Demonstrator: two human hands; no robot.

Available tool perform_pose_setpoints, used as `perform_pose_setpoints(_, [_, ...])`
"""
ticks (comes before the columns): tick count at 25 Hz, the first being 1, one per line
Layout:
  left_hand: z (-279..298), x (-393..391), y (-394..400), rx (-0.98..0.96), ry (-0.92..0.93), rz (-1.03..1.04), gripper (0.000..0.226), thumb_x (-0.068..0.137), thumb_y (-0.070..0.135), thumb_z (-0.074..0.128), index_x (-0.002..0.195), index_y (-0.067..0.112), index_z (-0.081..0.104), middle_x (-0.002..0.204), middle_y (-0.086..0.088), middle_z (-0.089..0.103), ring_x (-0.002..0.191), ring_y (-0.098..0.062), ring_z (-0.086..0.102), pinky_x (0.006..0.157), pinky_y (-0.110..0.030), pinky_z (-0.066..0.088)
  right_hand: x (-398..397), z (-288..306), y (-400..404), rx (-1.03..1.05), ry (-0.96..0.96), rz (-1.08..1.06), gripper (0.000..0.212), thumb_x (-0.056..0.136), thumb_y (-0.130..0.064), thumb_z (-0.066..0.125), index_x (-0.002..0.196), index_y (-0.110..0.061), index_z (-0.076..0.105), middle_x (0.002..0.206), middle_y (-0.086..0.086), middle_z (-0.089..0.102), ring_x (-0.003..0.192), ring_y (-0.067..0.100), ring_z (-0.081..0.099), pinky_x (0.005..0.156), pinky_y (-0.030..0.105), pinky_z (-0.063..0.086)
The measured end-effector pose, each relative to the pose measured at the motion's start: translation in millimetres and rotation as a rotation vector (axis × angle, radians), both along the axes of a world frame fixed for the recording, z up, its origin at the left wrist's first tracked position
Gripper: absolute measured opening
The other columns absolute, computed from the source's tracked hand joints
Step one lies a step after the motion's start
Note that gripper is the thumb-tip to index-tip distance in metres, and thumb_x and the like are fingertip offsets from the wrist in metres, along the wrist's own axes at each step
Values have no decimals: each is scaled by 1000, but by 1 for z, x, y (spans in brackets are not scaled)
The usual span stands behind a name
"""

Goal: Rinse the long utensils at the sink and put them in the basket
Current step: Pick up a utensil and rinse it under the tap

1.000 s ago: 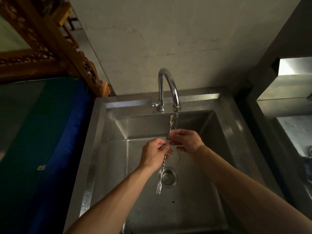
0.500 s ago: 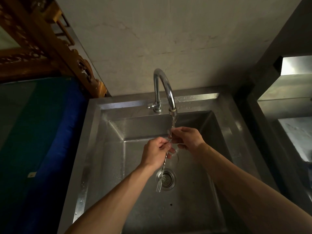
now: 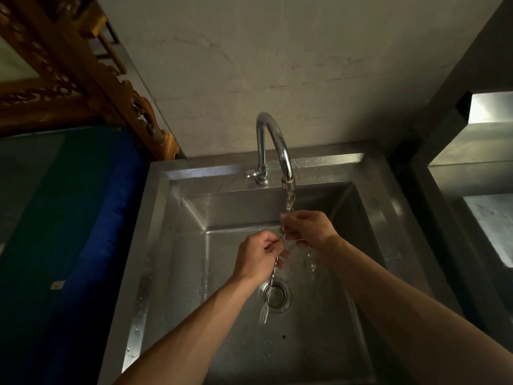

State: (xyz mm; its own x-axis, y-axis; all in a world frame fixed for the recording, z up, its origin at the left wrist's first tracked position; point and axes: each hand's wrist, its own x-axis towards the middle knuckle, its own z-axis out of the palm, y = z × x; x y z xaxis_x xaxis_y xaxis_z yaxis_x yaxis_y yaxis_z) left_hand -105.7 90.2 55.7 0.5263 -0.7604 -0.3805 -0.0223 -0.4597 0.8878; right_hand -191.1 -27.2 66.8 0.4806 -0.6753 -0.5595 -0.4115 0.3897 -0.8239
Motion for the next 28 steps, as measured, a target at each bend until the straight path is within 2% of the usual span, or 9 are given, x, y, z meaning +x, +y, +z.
perform_pose_setpoints(3, [-2, 1, 4, -1, -6, -2, 7, 91, 5, 60, 89, 0, 64, 74, -9, 73, 50, -17, 59, 55, -26, 50, 1, 0, 2, 8, 22, -35, 38, 92, -46, 60, 80, -11, 72, 70, 2, 73, 58, 11, 66, 56, 25, 44])
perform_pose_setpoints(5, [-3, 2, 8, -1, -11, 0, 7, 91, 6, 61, 87, 1, 64, 72, -7, 73, 50, -18, 60, 56, -27, 50, 3, 0, 5, -17, 36, 8, 32, 89, -43, 64, 78, -14, 71, 71, 1, 73, 55, 8, 65, 56, 24, 44])
perform_pose_setpoints(10, [-4, 1, 14, -1, 0, -7, 10, 91, 7, 61, 82, 9, 63, 68, -3, 72, 49, -18, 59, 57, -28, 50, 3, -1, 8, 2, 31, 8, 34, 90, -42, 64, 71, -15, 70, 62, 2, 70, 47, 7, 61, 50, 23, 40])
perform_pose_setpoints(13, [-4, 0, 17, -4, 5, -13, 8, 91, 7, 62, 83, 8, 63, 71, -6, 72, 48, -16, 58, 55, -27, 49, 1, -3, 10, 17, 24, -39, 40, 91, -46, 61, 71, -13, 71, 63, 4, 72, 51, 13, 65, 54, 27, 44])
perform_pose_setpoints(16, [-4, -2, 19, -3, 15, -12, 6, 91, 7, 61, 85, 6, 63, 71, -7, 72, 50, -19, 59, 57, -30, 50, 0, -2, 11, -6, 31, -10, 36, 89, -44, 65, 75, -12, 72, 63, 2, 73, 51, 10, 66, 63, 32, 48])
perform_pose_setpoints(19, [-3, -3, 21, -12, 27, -6, 7, 91, 6, 62, 84, 6, 63, 70, -7, 72, 52, -21, 59, 59, -33, 50, -1, -1, 12, 2, 34, -43, 43, 91, -49, 59, 75, -11, 72, 67, 5, 75, 52, 11, 68, 58, 27, 48])
perform_pose_setpoints(21, [-2, -4, 22, -10, 12, -14, 8, 91, 7, 62, 83, 7, 63, 69, -6, 72, 51, -20, 59, 60, -33, 50, -2, 1, 13, -27, 55, -3, 40, 90, -48, 61, 74, -13, 71, 67, 5, 74, 50, 8, 67, 52, 23, 46])
perform_pose_setpoints(28, [-1, -7, 28, -3, 7, -20, 6, 90, 9, 64, 84, 7, 65, 71, -6, 73, 56, -20, 63, 60, -34, 54, -4, 1, 16, -18, 92, -26, 50, 91, -55, 54, 72, -13, 73, 63, 2, 74, 52, 10, 69, 56, 25, 45])
